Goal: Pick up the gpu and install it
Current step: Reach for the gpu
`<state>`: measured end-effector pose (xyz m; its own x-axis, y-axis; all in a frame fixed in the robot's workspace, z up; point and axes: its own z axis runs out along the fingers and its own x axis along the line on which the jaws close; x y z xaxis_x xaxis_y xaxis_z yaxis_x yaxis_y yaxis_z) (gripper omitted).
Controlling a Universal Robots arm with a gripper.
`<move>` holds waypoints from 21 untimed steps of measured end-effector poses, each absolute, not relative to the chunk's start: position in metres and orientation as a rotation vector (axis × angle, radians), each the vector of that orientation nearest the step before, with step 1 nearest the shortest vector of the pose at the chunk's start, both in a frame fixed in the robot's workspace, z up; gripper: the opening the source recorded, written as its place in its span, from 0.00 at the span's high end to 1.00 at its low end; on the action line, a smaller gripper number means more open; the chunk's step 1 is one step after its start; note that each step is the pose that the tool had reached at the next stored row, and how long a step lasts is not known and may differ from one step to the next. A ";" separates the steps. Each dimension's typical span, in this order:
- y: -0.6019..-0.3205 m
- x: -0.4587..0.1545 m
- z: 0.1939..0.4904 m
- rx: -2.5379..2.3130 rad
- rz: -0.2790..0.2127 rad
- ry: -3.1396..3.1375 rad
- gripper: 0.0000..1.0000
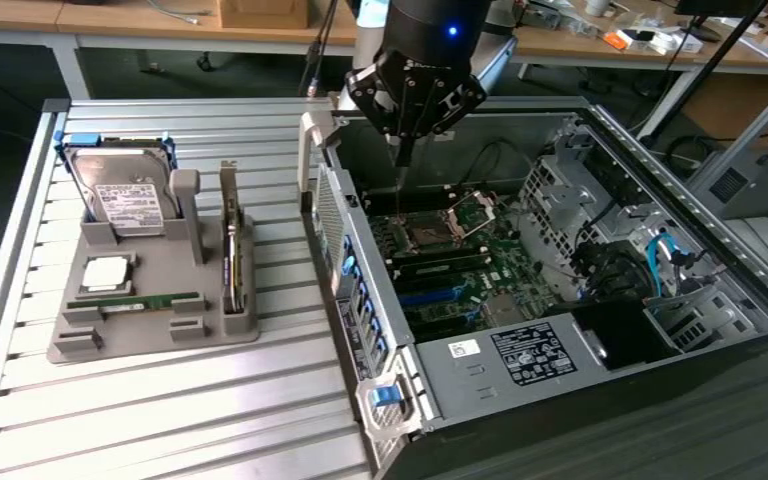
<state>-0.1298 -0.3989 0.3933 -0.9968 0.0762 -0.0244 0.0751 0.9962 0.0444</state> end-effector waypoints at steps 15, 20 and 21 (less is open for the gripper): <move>-0.399 -0.134 0.393 0.118 0.068 3.112 0.89; -0.399 -0.136 0.393 0.118 0.068 3.112 0.89; -0.399 -0.137 0.393 0.118 0.068 3.112 0.89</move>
<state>-0.1366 -0.3989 0.3933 -0.9968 0.0762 -0.0245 0.0751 0.9962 0.0444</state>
